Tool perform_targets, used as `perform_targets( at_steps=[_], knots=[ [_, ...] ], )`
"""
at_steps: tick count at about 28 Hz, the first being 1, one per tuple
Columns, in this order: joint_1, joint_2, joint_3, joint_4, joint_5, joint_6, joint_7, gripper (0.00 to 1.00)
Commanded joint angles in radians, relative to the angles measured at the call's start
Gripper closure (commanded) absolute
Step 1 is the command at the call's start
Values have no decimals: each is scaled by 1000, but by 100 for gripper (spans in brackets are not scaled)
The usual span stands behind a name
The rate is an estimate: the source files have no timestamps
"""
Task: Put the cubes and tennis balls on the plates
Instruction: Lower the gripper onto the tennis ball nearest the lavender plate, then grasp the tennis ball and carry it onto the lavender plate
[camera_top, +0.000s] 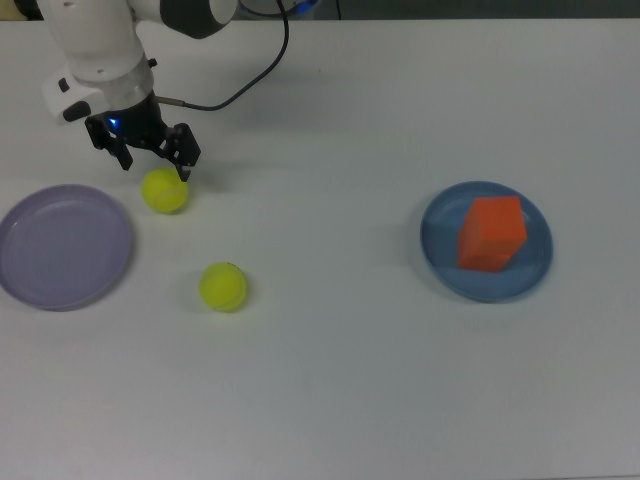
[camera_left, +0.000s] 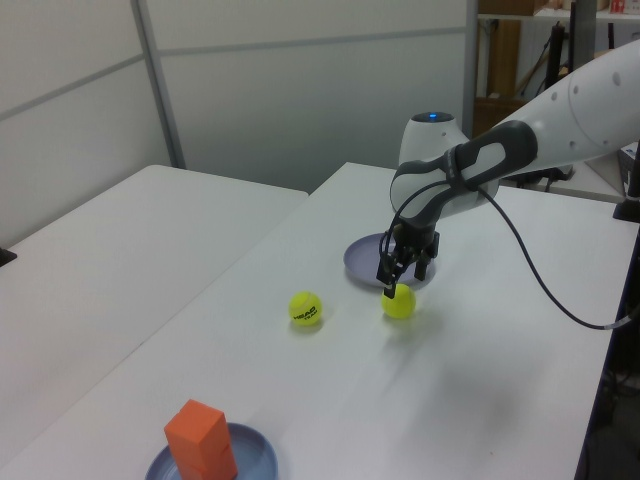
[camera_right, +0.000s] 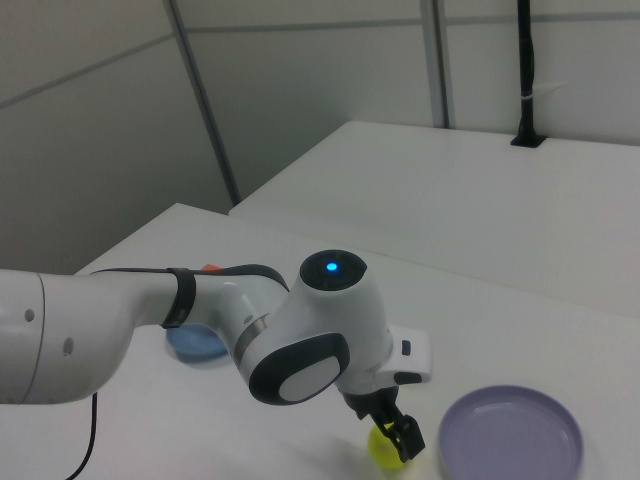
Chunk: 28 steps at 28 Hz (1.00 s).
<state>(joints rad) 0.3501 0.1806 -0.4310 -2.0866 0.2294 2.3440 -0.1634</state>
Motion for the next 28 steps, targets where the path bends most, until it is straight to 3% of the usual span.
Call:
perform_targets(
  at_steps=[1, 7, 10, 13, 14, 15, 18, 23, 28],
  knots=[
    [15, 39, -8, 16, 30, 29, -28, 0],
    [16, 88, -3, 17, 50, 70, -28, 2],
    [18, 109, -2, 22, 68, 90, -28, 31],
    [18, 111, -2, 23, 77, 92, -27, 71],
    [18, 109, -2, 26, 96, 92, -27, 93],
    [18, 111, -2, 33, 109, 92, -28, 100],
    [18, 109, -3, 42, 134, 90, -30, 100],
    [9, 94, -18, 82, 137, 81, -31, 100],
    [-19, 105, -67, 175, 168, 40, -33, 100]
  ],
)
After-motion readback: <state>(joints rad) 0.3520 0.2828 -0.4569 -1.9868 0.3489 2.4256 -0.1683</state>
